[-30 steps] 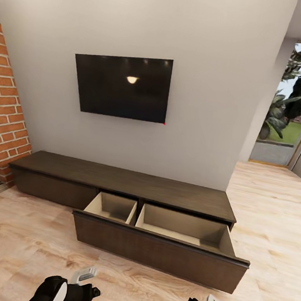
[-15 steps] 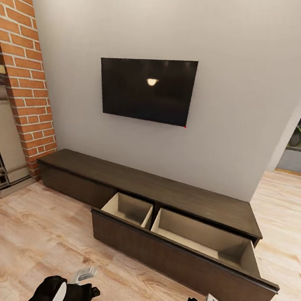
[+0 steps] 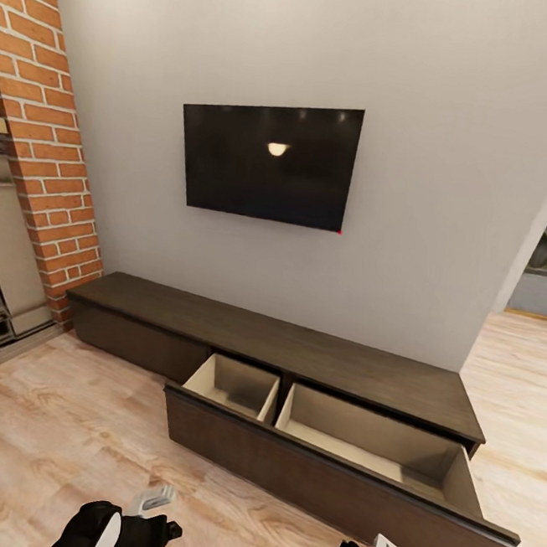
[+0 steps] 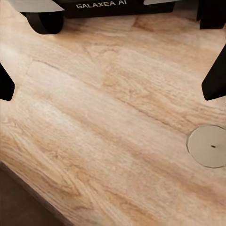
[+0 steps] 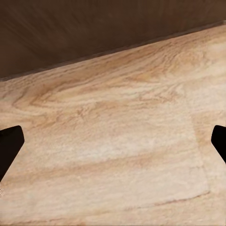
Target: Place each of the two pumpkins and all three candles from the living room inside a cabinet in the living room (use any cabinet), then make sure every cabinet is closed, and position the cauldron so it is next to a table in the living room.
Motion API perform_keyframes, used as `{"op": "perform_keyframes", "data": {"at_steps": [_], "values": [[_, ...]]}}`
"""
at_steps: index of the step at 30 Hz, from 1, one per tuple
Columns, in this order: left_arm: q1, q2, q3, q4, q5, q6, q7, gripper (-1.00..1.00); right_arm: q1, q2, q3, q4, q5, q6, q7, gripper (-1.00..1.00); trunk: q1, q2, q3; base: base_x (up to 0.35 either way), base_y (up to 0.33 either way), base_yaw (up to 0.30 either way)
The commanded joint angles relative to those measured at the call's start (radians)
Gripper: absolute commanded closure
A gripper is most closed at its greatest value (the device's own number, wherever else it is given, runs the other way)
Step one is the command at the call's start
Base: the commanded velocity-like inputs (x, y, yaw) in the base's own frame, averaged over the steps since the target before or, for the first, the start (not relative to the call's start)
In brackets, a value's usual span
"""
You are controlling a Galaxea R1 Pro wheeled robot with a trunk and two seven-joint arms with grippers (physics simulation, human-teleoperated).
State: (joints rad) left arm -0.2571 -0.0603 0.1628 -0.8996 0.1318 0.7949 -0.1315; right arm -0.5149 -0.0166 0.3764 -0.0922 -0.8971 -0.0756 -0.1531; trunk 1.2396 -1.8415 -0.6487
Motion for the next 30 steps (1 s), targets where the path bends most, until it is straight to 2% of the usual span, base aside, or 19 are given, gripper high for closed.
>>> {"op": "perform_keyframes", "data": {"at_steps": [1,7,15,24,30], "values": [[-0.001,-0.001,0.004,-0.001,0.003,0.006,-0.002,-1.0,0.0,0.0,0.009,-0.001,-0.009,-0.002,-0.004,-1.0,0.0,0.0,-0.001,0.085,0.04,0.0],[-0.001,0.0,0.005,-0.001,0.003,0.007,-0.002,-1.0,0.0,0.0,0.009,-0.001,-0.009,-0.002,-0.005,-1.0,0.0,0.0,-0.001,0.04,0.03,0.038],[-0.001,0.001,0.005,-0.001,0.003,0.007,-0.002,-1.0,0.0,0.0,0.009,-0.001,-0.009,-0.001,-0.005,-1.0,0.0,0.0,-0.001,0.049,0.036,0.21],[-0.001,0.002,0.005,-0.001,0.003,0.008,-0.002,-1.0,0.0,0.0,0.009,-0.001,-0.009,-0.001,-0.004,-1.0,0.0,0.0,-0.001,0.017,0.034,0.024],[-0.001,0.002,0.005,-0.001,0.003,0.007,-0.002,-1.0,0.0,0.0,0.009,-0.002,-0.009,-0.001,-0.003,-1.0,0.0,0.0,-0.001,0.053,0.073,0.151]]}}
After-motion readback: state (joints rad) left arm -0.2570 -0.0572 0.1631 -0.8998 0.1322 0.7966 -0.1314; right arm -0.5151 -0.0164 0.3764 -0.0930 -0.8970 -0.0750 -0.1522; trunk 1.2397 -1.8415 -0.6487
